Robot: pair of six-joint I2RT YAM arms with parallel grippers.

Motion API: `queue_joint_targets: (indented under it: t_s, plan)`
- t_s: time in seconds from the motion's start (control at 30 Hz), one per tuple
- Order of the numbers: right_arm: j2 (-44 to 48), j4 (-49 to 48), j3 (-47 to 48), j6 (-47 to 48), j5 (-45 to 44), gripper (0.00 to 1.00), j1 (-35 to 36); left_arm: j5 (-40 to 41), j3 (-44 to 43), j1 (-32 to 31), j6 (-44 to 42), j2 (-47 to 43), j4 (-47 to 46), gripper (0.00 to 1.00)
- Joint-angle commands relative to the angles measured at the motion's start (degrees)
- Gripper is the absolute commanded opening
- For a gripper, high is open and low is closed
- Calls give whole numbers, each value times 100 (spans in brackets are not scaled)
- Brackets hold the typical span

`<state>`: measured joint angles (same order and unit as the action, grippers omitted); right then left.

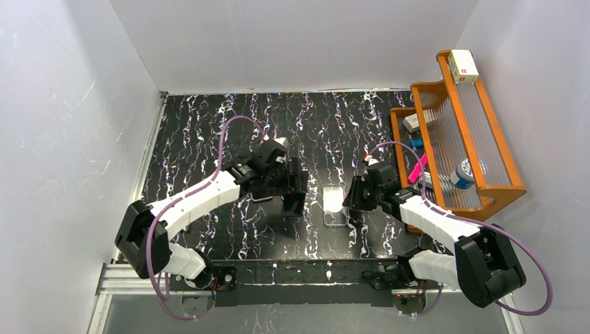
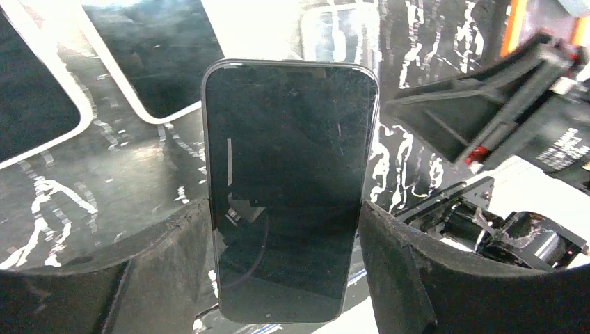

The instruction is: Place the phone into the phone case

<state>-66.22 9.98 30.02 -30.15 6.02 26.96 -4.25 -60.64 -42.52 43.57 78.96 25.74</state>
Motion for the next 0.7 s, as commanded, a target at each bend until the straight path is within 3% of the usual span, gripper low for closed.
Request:
queue_joint_targets:
  t_s: [0.0, 0.2, 0.4, 0.5, 0.67]
  plan:
    - [-59, -622, -208, -7, 412, 38, -29, 250, -132, -453, 307, 199, -938, 0]
    - [-177, -746, -360, -34, 548, 34, -24, 753, -285, -923, 200, 675, -1265, 0]
    - [-53, -1108, -584, -235, 834, 28, -26, 728, -217, -1236, 446, 945, -1939, 0]
    - [216, -749, -543, -358, 538, 28, -29, 607, -256, -1312, 568, 1087, -2192, 0]
    - [1160, -225, -572, -612, -55, 40, -26, 503, -467, -1426, 653, 1403, -2399, 0]
